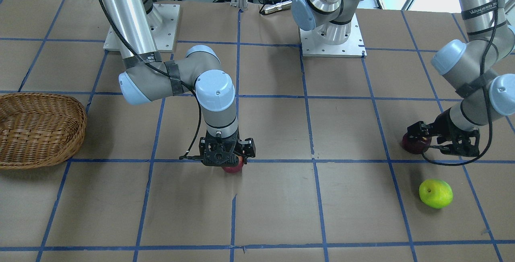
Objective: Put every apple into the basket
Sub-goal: 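Grasp the red apple with the right gripper while the left grasps the purple apple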
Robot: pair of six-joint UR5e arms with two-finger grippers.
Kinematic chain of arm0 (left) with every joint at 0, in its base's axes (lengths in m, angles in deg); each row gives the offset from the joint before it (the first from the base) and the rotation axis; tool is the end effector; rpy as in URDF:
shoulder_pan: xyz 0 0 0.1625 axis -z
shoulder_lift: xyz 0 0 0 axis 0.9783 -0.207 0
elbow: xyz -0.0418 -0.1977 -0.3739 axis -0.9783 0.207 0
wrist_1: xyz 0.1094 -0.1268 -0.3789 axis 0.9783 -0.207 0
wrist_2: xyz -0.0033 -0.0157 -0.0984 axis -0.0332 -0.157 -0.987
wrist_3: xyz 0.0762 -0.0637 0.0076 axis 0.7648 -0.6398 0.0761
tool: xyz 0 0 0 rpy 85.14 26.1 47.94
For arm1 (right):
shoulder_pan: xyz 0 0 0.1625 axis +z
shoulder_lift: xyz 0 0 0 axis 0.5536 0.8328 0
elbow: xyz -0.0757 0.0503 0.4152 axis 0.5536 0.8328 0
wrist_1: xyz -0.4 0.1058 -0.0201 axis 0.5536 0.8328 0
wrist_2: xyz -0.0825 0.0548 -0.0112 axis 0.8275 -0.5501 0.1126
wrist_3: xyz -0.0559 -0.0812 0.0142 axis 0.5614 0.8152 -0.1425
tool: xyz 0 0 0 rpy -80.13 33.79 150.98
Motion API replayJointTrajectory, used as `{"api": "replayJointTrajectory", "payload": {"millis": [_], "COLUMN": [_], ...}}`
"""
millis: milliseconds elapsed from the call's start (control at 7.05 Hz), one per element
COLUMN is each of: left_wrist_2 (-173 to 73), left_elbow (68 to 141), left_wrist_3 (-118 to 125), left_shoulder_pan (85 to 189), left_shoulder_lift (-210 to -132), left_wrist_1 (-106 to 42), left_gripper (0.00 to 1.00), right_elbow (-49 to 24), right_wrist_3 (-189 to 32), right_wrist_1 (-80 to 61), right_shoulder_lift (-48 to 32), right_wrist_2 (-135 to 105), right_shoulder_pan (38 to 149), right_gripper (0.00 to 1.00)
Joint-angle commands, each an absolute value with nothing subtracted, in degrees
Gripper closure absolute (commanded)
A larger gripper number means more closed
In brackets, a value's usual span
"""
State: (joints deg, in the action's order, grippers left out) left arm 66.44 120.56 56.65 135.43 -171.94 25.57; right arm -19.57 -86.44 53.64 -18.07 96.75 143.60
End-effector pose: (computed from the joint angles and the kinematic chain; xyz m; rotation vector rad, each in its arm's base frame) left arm 0.1896 -0.5285 0.2129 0.1706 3.1255 0.2121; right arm 0.3424 -0.5436 0.1923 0.1059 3.0452 -0.2206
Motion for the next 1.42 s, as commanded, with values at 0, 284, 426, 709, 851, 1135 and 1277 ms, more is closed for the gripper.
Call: {"api": "replayJointTrajectory", "payload": {"millis": [0, 284, 426, 709, 851, 1135, 1277], "left_wrist_2": [66.38, 67.08, 67.6, 67.26, 66.38, 60.95, 58.23], "left_elbow": [121.5, 120.71, 120.63, 115.74, 112.05, 111.04, 110.44], "left_wrist_3": [56.71, 56.44, 56.44, 54.18, 48.33, 46.08, 41.29], "left_shoulder_pan": [135.27, 135.27, 136.23, 142.17, 148.31, 158.17, 161.61], "left_shoulder_lift": [-173.84, -173.94, -172.63, -169.21, -167.8, -166.82, -167.86], "left_wrist_1": [25.45, 25.45, 24.84, 17.43, 12.23, 11.74, 12.17], "left_gripper": [0.0, 0.67, 0.88, 0.92, 0.92, 0.92, 0.92], "right_elbow": [-19.08, -17.42, -18.1, -24.05, -28.44, -33.39, -33.49], "right_wrist_3": [-85.12, -82.75, -80.04, -65.24, -57.5, -36.36, -28.06], "right_wrist_1": [53.53, 52.66, 51.52, 48.35, 48.0, 48.6, 48.26], "right_shoulder_lift": [-17.88, -13.52, -10.18, -2.28, 1.68, 4.44, 3.92], "right_wrist_2": [96.66, 96.92, 97.53, 97.98, 99.02, 98.6, 94.51], "right_shoulder_pan": [143.57, 141.3, 136.93, 124.13, 116.23, 99.09, 90.39], "right_gripper": [0.48, 0.52, 0.51, 0.51, 0.51, 0.51, 0.51]}}
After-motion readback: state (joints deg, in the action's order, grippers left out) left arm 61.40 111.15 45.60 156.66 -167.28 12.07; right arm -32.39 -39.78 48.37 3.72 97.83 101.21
